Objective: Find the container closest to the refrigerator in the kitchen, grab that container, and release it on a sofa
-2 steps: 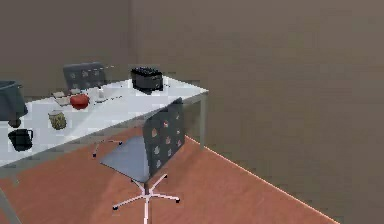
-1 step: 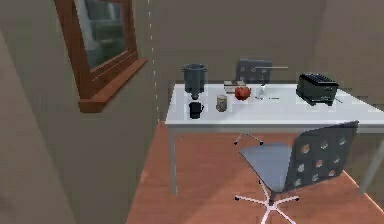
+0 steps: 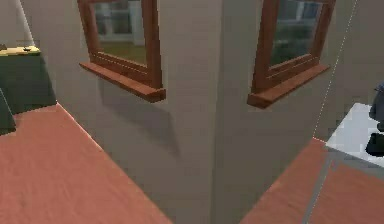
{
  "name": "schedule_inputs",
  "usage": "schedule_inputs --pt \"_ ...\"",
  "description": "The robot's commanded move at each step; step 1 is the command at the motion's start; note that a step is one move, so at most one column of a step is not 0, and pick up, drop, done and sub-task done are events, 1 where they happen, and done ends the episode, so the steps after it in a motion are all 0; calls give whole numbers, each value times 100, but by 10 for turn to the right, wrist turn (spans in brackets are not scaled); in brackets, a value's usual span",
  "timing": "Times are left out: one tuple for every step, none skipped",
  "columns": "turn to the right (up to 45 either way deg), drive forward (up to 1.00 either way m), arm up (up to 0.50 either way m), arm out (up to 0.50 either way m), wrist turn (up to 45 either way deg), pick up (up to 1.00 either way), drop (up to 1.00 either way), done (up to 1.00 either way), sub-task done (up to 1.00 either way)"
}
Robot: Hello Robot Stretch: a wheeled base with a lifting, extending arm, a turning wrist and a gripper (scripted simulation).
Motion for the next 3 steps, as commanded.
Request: schedule_inputs --pt "-360 0 0 0 0 0 0 0 0" --pt "0 100 0 0 0 0 0 0 0" --pt "-30 0 0 0 0 0 0 0 0"
